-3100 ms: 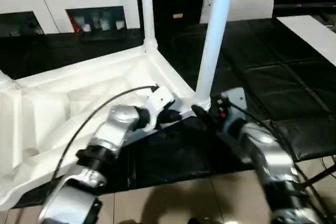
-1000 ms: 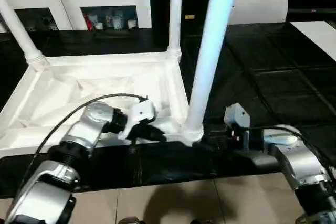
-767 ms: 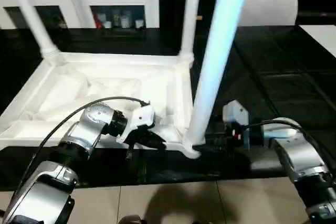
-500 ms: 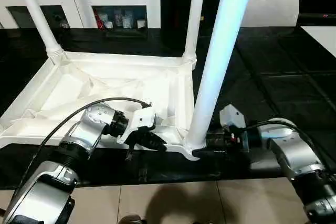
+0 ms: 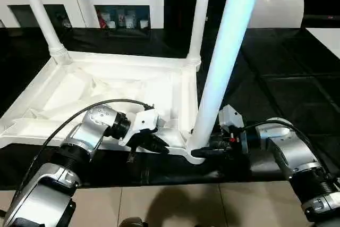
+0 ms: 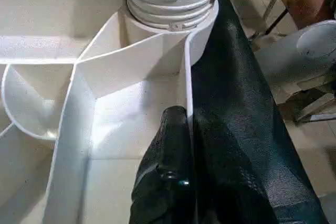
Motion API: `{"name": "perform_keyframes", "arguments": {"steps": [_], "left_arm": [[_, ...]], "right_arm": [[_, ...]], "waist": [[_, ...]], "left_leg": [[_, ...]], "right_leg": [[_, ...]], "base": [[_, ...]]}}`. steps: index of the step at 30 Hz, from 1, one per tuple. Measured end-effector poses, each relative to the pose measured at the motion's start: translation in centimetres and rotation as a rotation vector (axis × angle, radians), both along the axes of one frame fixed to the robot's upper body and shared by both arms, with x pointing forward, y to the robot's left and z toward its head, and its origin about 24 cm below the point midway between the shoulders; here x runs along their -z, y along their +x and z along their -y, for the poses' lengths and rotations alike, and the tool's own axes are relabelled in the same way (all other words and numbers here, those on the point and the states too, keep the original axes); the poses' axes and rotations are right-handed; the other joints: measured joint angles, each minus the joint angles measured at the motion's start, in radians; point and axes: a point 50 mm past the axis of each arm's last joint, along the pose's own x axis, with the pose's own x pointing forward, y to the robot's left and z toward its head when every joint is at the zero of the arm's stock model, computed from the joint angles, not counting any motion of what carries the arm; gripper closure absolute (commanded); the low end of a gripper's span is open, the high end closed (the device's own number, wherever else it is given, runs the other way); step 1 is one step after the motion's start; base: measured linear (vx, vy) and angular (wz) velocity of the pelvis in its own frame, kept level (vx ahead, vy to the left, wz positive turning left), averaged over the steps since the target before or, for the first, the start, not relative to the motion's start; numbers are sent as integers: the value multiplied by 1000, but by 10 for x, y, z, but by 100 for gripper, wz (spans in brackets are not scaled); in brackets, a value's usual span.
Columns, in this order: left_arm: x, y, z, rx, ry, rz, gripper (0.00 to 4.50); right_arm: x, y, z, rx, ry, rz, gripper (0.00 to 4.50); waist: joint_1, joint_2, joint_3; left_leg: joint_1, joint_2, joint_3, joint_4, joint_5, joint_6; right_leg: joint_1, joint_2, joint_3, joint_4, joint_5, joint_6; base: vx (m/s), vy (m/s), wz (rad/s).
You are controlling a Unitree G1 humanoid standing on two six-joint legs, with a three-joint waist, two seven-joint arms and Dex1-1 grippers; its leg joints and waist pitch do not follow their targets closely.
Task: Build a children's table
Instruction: Rotate leg to tighten
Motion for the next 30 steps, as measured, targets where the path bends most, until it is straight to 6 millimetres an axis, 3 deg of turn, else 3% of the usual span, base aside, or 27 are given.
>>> {"name": "perform_keyframes", "arguments": {"steps": [3, 7, 11, 13, 16, 18, 19, 21, 23, 27, 30], "left_arm": [[1, 0, 3, -16, -7, -7, 450], [3, 9, 8, -202, -22, -13, 450], [7, 16, 21, -368, -36, -20, 450], [10, 19, 34, -473, -51, -18, 450], [11, 24, 55, -628, -67, -11, 450], [10, 25, 68, -681, -86, -5, 450], [10, 25, 71, -686, -94, -3, 450], [8, 25, 72, -685, -100, 3, 450], [6, 25, 71, -683, -102, 11, 450], [1, 25, 62, -660, -106, 37, 450], [1, 23, 53, -639, -105, 48, 450]], "right_arm": [[3, -4, -1, 43, 41, -23, 190], [10, -2, -5, 329, 99, -48, 192], [12, 11, -10, 567, 87, -34, 194], [12, 21, -14, 716, 70, -40, 194], [8, 39, -24, 942, 50, -73, 194], [4, 46, -23, 1027, 35, -80, 194], [4, 46, -22, 1040, 35, -77, 194], [2, 47, -22, 1044, 46, -58, 141], [2, 46, -23, 1039, 61, -40, 118], [-1, 41, -25, 1003, 94, -10, 88], [0, 34, -25, 946, 106, 4, 61]], "waist": [[4, 0, 0], [-6, 0, 0], [-42, 2, 0], [-65, 10, 0], [-101, 24, -5], [-112, 25, -5], [-114, 23, -4], [-115, 24, -5], [-112, 24, -5], [-105, 24, -5], [-102, 24, -5]], "left_leg": [[0, 0, 0, 0, 0, 0], [2, 0, 0, 0, 0, -5], [13, -1, 1, -1, 1, -7], [18, 0, 0, -2, 1, -7], [16, -1, 0, -3, 1, -6], [13, -3, 0, -4, -1, -2], [12, -3, 0, -3, -3, -1], [9, -4, 0, -4, -5, 3], [7, -4, 0, -4, -6, 5], [-10, -4, 0, -5, -3, 10], [-13, -3, 0, -4, -3, 10]], "right_leg": [[0, 0, 0, 0, 0, 0], [1, 0, 1, 1, 1, -1], [10, 0, 0, -3, 1, -1], [19, 0, -4, -13, 0, 0], [23, 0, -5, -25, 1, 3], [22, -1, -4, -29, 3, 6], [22, -1, -3, -29, 4, 7], [19, -1, -2, -29, 5, 8], [16, -1, -1, -25, 6, 8], [-3, -1, 2, -6, 0, 1], [-11, -1, 1, 4, -6, -5]], "base": [[0, 0, 0], [0, 0, 0], [0, 0, 0], [0, 0, 0], [0, 0, 0], [0, 0, 0], [0, 0, 0], [0, 0, 0], [0, 0, 0], [0, 0, 0], [0, 0, 0]]}}
